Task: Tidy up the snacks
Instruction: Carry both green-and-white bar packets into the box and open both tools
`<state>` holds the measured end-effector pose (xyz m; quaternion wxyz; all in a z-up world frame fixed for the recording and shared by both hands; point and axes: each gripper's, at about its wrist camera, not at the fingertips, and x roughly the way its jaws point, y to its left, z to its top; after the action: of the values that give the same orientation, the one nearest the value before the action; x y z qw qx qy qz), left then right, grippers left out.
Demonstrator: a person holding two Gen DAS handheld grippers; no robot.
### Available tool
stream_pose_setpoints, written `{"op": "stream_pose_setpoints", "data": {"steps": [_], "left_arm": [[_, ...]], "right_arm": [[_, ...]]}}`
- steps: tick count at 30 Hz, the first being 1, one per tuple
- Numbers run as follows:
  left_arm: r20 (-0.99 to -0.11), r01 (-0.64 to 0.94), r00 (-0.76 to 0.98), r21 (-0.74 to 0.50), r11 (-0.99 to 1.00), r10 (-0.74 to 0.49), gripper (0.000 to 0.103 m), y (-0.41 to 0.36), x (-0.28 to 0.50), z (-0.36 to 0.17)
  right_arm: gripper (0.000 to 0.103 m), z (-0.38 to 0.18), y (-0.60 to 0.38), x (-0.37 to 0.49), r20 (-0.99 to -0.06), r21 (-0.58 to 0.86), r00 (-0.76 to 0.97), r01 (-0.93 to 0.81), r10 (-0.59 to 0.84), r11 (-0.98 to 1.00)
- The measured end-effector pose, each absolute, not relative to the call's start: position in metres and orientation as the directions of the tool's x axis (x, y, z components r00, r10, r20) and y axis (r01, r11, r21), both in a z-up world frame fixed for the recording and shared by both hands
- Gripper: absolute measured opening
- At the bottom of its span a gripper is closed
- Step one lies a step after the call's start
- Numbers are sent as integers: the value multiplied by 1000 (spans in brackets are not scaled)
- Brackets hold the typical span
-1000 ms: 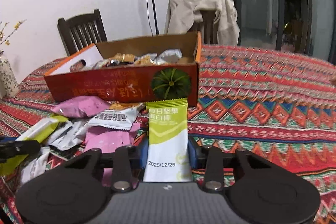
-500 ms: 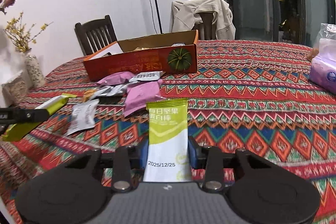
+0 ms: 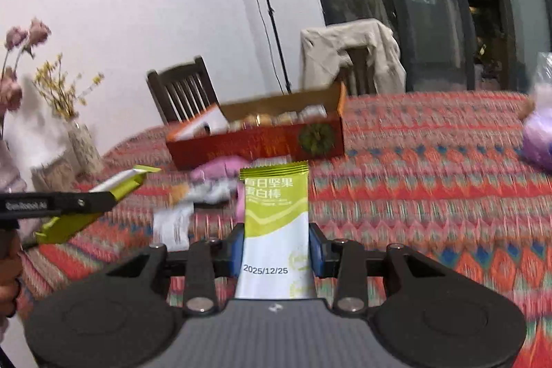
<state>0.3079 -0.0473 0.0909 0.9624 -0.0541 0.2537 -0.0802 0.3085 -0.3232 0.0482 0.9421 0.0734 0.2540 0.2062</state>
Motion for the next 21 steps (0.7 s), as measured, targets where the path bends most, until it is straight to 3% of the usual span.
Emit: {"op": "stream_pose_setpoints", "data": {"steps": [7,15,18,21], "left_arm": [[-478,144,856,-142,979,-195,39,-57,446,122],[-568,63,802,-227,972,-184,39,-81,590,95],[-597,65,776,-249,966,-206,40,-89,615,75],[-620,75,753,-250,965,-219,53,-95,627,59]], "right_arm": [[37,97,-304,430,-367,251,790,-425,492,870],[37,83,-270,627,-524,168,796,-254,305,952],[42,68,-262,669,-566,152,781,-214,262,965],[45,58,-260,691,-587,151,773,-185,239,971]]}}
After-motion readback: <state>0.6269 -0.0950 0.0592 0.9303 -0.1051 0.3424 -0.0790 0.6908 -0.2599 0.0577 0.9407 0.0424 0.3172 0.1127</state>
